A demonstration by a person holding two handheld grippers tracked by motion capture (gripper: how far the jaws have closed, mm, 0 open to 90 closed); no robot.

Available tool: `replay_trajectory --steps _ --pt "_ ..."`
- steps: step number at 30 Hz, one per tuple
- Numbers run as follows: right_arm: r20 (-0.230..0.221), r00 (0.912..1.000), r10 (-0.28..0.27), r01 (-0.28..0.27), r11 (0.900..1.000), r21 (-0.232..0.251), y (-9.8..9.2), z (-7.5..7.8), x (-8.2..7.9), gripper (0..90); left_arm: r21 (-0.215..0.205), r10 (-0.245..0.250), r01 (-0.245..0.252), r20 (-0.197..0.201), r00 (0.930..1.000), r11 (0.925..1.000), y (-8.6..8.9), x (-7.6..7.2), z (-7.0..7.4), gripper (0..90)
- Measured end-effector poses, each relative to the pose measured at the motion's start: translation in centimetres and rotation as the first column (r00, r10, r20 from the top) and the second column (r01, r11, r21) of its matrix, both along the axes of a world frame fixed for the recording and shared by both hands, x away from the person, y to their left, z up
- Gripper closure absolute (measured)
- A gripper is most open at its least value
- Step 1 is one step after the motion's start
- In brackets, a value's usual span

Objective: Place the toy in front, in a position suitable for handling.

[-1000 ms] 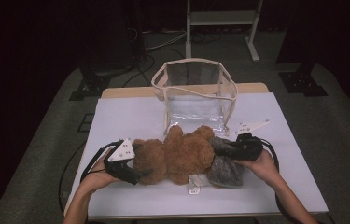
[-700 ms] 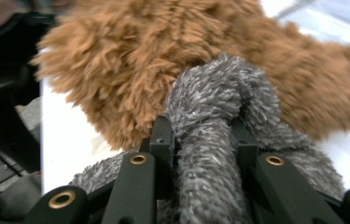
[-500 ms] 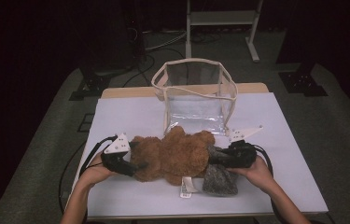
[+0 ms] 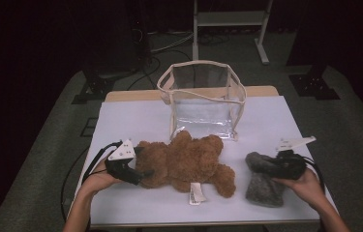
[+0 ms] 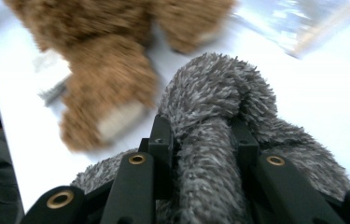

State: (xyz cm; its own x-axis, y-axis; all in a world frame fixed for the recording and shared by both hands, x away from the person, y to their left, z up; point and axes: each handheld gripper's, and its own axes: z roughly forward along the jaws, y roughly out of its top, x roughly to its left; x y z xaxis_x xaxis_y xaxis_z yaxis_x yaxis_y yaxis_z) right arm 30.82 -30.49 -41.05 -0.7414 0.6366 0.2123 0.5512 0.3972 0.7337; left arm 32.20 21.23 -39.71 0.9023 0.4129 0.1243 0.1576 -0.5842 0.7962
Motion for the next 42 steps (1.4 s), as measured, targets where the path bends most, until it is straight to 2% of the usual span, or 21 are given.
replay_trajectory --steps 4,6,8,10,13,17,21,23,27,30,31,35,37,38,42 --pt "0.011 0.9972 -0.074 0.075 0.996 -0.057 -3.2 -0.2 -1.1 63.2 0.005 -0.013 0.013 0.008 0.9999 0.9999 -0.1 -0.1 0.1 14.5" --pt "0.011 0.9951 -0.098 0.099 0.992 -0.077 -4.0 -0.7 -1.2 56.5 0.002 -0.015 0.015 0.008 0.9999 0.9999 -0.1 -0.1 0.1 13.8" --pt "0.011 0.9915 -0.13 0.13 0.989 -0.076 -4.9 -1.1 -1.3 49.4 -0.001 -0.017 0.017 0.009 0.9998 0.9999 -0.1 -0.2 0.1 13.4" --pt "0.032 0.9891 -0.144 0.146 0.986 -0.082 -5.2 -1.0 -1.3 43.8 -0.001 -0.022 0.022 0.009 0.9997 0.9998 -0.1 -0.2 0.2 13.1" --pt "0.058 0.9881 -0.143 0.147 0.986 -0.074 -5.2 -0.3 -1.3 40.7 0.003 -0.028 0.028 0.012 0.9995 0.9996 0.0 -0.3 0.4 13.1" --pt "0.073 0.9878 -0.137 0.144 0.985 -0.095 -4.9 0.9 -1.0 37.8 0.003 -0.031 0.031 0.013 0.9994 0.9995 0.0 -0.5 0.5 12.7" --pt "0.087 0.9889 -0.121 0.126 0.991 -0.053 -4.6 1.8 -0.9 37.7 -0.003 -0.032 0.032 0.017 0.9993 0.9995 0.1 -0.6 0.5 12.7" --pt "0.095 0.9913 -0.09 0.093 0.995 -0.026 -3.8 2.1 -0.9 37.7 -0.005 -0.033 0.033 0.019 0.9993 0.9994 0.1 -0.6 0.5 12.7" --pt "0.097 0.9948 -0.034 0.034 0.999 -0.002 -1.8 2.4 -0.5 37.4 -0.01 -0.031 0.031 0.023 0.9993 0.9995 0.3 -0.8 0.7 12.6" --pt "0.114 0.9932 0.024 -0.025 1.0 0.002 0.4 2.7 -0.2 37.0 -0.008 -0.031 0.032 0.031 0.999 0.9995 0.7 -1.0 1.0 12.7" --pt "0.117 0.9918 0.051 -0.054 0.998 0.021 1.3 2.8 -0.2 36.9 -0.008 -0.031 0.031 0.033 0.999 0.9995 0.8 -1.1 1.0 12.7" --pt "0.14 0.9794 0.146 -0.155 0.986 0.061 4.5 3.2 0.0 35.2 -0.008 -0.021 0.021 0.032 0.9993 0.9998 1.3 -1.3 1.0 12.5" --pt "0.158 0.97 0.185 -0.198 0.978 0.07 6.2 3.4 0.1 34.1 -0.002 -0.014 0.015 0.027 0.9995 0.9999 1.6 -1.4 0.7 12.0" --pt "0.162 0.9635 0.213 -0.228 0.971 0.078 7.2 3.5 0.3 34.0 0.006 -0.013 0.012 0.024 0.9996 0.9999 1.7 -1.4 0.6 11.9" --pt "0.169 0.948 0.27 -0.284 0.956 0.069 9.9 3.4 0.8 32.1 0.015 -0.005 0.005 0.011 0.9999 0.9999 2.1 -1.4 0.0 11.0"
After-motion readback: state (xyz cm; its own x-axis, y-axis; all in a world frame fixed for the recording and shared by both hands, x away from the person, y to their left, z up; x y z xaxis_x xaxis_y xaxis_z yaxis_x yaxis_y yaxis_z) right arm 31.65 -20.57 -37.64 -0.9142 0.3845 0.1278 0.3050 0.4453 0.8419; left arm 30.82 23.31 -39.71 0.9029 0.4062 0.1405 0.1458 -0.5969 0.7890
